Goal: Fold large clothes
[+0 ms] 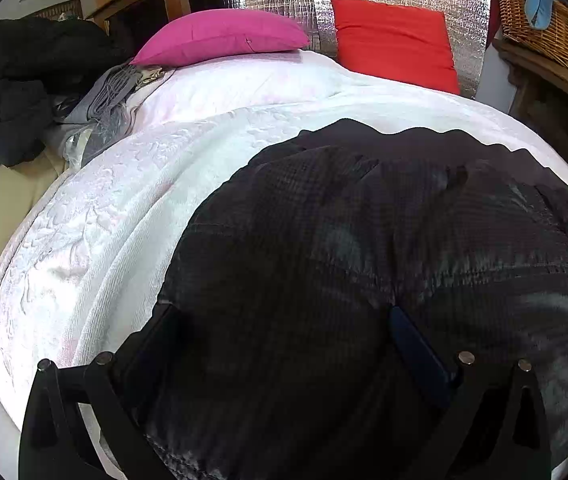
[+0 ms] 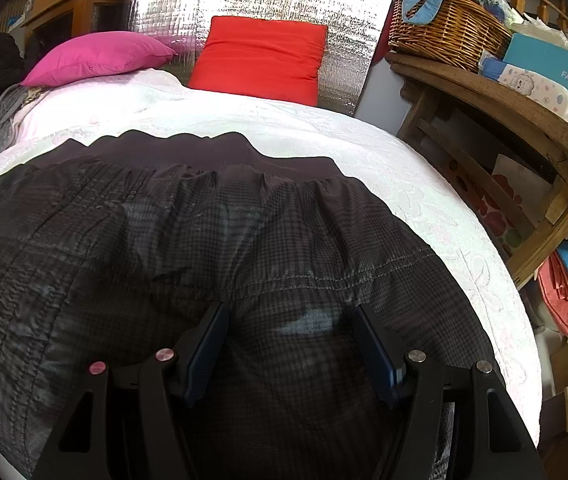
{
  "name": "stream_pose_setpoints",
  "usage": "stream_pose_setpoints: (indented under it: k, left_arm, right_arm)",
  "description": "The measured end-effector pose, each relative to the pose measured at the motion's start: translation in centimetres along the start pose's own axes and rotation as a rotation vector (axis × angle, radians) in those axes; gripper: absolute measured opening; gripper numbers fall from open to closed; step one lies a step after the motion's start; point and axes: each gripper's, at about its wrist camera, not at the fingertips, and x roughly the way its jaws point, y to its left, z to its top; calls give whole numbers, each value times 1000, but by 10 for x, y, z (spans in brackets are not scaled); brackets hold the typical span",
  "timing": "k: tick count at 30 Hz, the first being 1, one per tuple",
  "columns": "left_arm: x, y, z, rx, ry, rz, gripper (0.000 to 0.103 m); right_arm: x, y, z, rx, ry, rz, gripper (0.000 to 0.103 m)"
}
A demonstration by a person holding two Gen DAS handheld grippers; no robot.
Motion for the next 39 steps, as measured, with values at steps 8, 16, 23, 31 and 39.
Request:
stream_pose_setpoints:
  k: [8, 16, 23, 31, 39]
  left_arm:
    - [0, 0, 0, 0, -1, 0, 103]
    - [0, 0, 0, 0, 2, -1, 103]
    - [0, 1, 1, 2, 4, -7, 103]
    - [-5, 4, 2, 1, 20, -28, 103]
    - [-49, 75, 30, -147, -93, -153, 103]
  right_arm:
    - [0, 0, 0, 0, 0, 0, 69]
    - [-1, -1, 0, -2, 0, -7, 69]
    - [-1, 3, -1, -5, 2, -19, 69]
    - [-1, 7, 0, -17, 14, -35, 69]
    - [-28, -63, 22, 156, -60, 164, 69]
